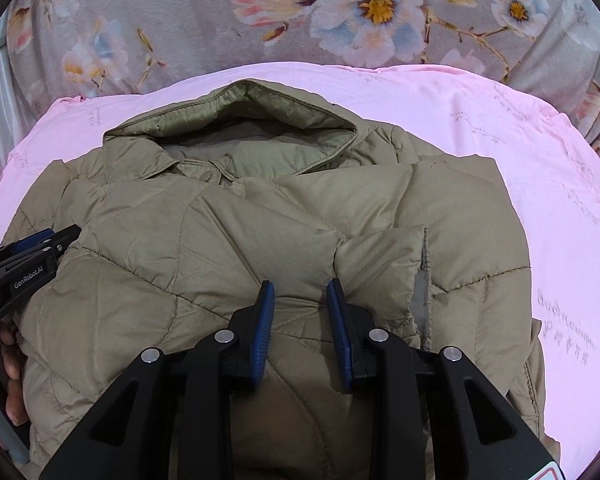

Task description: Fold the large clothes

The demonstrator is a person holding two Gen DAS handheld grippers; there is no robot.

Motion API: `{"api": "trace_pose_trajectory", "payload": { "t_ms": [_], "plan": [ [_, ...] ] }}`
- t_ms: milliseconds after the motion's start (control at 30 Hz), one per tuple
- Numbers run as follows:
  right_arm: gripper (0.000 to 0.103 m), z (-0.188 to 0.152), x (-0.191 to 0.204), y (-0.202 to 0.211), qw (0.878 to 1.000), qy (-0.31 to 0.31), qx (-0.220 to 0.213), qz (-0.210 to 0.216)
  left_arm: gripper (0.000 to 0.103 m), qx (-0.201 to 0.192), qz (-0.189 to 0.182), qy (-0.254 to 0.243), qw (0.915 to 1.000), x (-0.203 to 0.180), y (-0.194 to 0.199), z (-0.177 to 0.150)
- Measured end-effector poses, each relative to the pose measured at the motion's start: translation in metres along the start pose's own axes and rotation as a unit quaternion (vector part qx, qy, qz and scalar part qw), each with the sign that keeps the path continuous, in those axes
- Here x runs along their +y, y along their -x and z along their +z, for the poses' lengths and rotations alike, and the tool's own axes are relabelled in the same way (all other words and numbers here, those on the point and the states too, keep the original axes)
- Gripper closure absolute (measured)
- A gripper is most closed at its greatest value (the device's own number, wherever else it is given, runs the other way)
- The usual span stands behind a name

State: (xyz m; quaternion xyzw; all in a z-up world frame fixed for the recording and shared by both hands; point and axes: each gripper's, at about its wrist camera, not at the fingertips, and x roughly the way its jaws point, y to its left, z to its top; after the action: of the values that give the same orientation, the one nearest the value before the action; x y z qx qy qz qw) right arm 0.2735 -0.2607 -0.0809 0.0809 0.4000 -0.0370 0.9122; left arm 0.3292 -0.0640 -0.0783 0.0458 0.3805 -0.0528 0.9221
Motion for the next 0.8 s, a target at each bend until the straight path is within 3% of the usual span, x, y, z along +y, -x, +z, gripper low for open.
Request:
{"api": "trace_pose_trajectory", "payload": {
  "t_ms": [200,300,433,500,533,567,667,733,800],
  "plan": [
    [0.077,-0.020,0.003,0.016,1.000,-0.002,0.002,0.001,0.056,0.004,0.002,-0.007,1.0000,0.000,0.018,-0.015],
    [0.075,-0.022,0.003,0.020,1.000,-0.002,0.004,0.007,0.054,0.009,-0.016,0.004,0.9998,0.007,0.024,-0.014],
    [0.042,-0.007,-0.009,0.028,0.998,-0.026,0.004,0.061,0.038,0.031,-0.070,0.047,0.9960,0.024,0.039,0.010],
    [0.039,0.011,-0.015,0.032,0.996,-0.050,-0.012,0.073,0.024,0.019,-0.096,0.072,0.9926,0.030,0.045,0.034],
    [0.039,0.020,-0.018,0.029,0.995,-0.065,-0.012,0.079,0.009,0.018,-0.101,0.081,0.9914,0.030,0.043,0.047],
    [0.039,0.031,-0.023,0.022,0.991,-0.087,-0.008,0.097,0.007,0.023,-0.110,0.087,0.9898,0.030,0.037,0.057],
    [0.039,0.051,-0.042,-0.009,0.980,-0.156,0.004,0.122,0.007,0.071,-0.143,0.116,0.9803,0.027,-0.005,0.075],
    [0.038,0.055,-0.049,-0.031,0.974,-0.189,0.024,0.125,0.008,0.107,-0.171,0.161,0.9661,0.030,-0.034,0.070],
    [0.037,0.057,-0.052,-0.045,0.969,-0.204,0.030,0.135,0.015,0.099,-0.179,0.170,0.9639,0.028,-0.041,0.069]
  ]
}}
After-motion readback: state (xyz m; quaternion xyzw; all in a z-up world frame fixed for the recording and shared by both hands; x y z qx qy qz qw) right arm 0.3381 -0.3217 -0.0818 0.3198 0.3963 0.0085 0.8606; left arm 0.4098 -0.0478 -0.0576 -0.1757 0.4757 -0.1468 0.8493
